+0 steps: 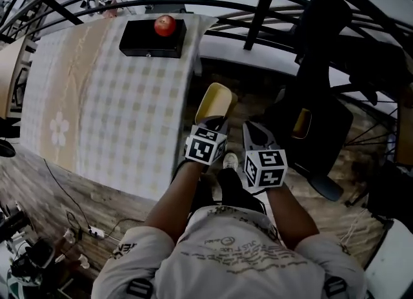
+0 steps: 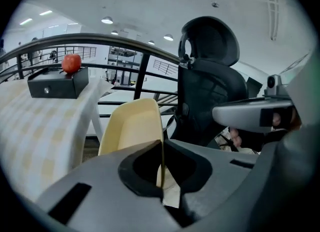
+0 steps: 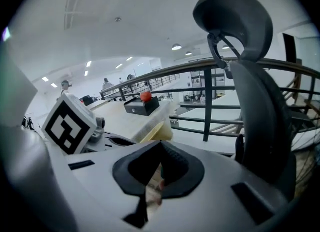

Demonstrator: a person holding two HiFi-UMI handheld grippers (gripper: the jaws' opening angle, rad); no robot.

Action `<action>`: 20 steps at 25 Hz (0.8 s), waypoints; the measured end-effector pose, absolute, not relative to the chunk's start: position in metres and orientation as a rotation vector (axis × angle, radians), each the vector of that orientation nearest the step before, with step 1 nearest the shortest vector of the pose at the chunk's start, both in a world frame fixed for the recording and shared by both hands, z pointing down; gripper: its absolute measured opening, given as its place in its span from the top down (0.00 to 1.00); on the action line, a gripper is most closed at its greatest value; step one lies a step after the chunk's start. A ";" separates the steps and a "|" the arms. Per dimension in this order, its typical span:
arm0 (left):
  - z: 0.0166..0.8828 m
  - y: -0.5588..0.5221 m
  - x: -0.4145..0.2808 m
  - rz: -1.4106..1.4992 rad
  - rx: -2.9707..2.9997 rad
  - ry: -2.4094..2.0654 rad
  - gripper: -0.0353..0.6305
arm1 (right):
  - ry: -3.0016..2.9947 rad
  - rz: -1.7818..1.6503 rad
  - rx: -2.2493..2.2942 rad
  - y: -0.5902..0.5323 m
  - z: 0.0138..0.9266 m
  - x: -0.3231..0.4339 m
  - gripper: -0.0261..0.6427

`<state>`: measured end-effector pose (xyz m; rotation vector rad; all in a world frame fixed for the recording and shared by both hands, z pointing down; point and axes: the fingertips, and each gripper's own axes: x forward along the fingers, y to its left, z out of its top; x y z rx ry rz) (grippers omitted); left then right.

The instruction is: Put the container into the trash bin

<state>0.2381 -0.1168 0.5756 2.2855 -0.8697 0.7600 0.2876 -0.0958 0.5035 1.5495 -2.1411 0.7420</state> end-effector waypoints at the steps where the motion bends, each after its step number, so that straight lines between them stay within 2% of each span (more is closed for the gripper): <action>1: 0.586 -0.122 0.240 0.760 2.269 -0.870 0.92 | -2.138 0.730 1.534 -0.098 0.510 0.289 0.98; 20: 0.863 -0.187 0.247 0.817 1.973 -0.829 0.92 | -2.136 0.787 1.314 -0.140 0.651 0.276 0.98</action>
